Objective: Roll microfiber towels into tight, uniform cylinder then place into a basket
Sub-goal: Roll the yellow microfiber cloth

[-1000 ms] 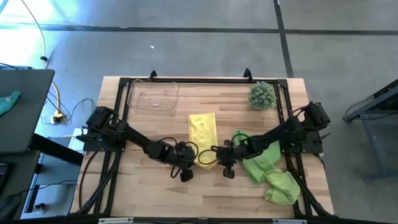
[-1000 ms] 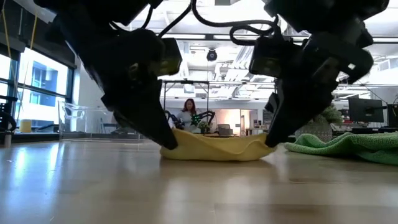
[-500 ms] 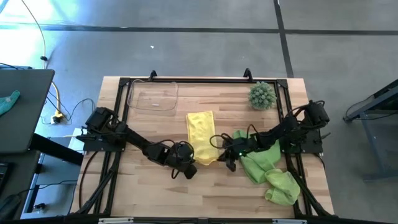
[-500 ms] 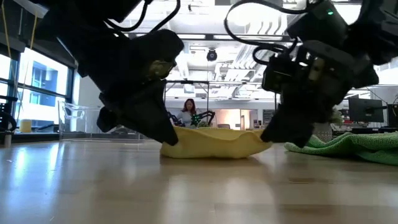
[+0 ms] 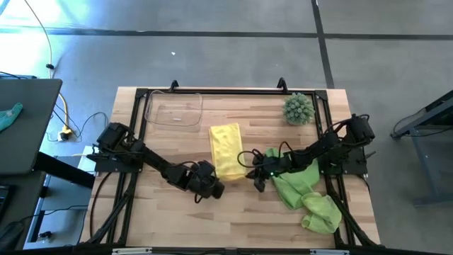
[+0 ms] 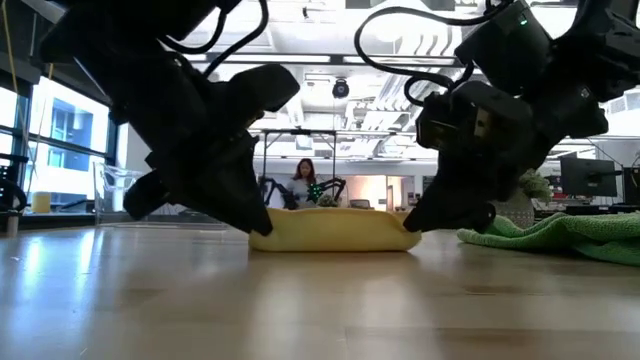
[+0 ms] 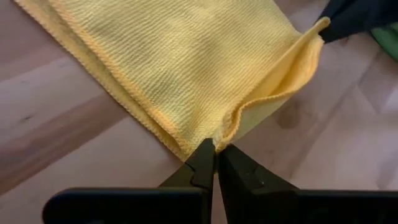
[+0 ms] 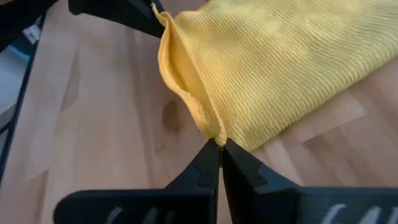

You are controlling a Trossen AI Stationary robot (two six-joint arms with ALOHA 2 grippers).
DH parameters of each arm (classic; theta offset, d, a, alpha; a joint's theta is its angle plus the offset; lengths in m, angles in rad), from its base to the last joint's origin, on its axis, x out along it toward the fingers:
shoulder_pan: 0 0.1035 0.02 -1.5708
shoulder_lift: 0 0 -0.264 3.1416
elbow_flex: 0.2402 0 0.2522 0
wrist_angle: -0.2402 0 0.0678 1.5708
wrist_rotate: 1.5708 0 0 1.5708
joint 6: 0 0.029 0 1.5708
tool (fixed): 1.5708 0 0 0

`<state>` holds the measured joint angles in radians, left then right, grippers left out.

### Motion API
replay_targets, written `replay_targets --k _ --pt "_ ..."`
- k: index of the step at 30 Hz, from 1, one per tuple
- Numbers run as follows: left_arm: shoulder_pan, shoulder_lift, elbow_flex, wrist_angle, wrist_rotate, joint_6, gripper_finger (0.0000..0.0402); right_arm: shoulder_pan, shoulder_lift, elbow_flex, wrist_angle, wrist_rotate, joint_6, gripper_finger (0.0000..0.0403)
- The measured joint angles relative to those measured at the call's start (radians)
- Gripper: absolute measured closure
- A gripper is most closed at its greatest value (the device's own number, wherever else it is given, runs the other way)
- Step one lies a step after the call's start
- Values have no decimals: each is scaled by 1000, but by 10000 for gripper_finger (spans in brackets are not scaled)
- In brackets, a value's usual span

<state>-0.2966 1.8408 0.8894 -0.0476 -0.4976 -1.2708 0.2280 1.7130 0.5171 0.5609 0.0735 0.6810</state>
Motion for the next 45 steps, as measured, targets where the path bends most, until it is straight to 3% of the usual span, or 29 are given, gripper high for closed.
replay_targets --k 7,19,25,32,39,45 --pt "10 0 1 -32 -16 -9 394 -24 0 0 -1 89 -7 400" --pt "7 0 0 -26 -101 92 394 -59 1 31 1 99 -105 400" --pt "-8 -1 0 -39 -185 44 394 -102 1 113 -181 99 -165 400" --pt "-3 -2 1 -125 -187 -106 394 -150 0 139 -232 88 -162 400" --pt "-2 8 1 -140 -150 -107 394 -156 0 138 -229 97 -165 392" --pt "1 20 0 -151 -146 -114 394 -156 1 136 -230 112 -215 355"
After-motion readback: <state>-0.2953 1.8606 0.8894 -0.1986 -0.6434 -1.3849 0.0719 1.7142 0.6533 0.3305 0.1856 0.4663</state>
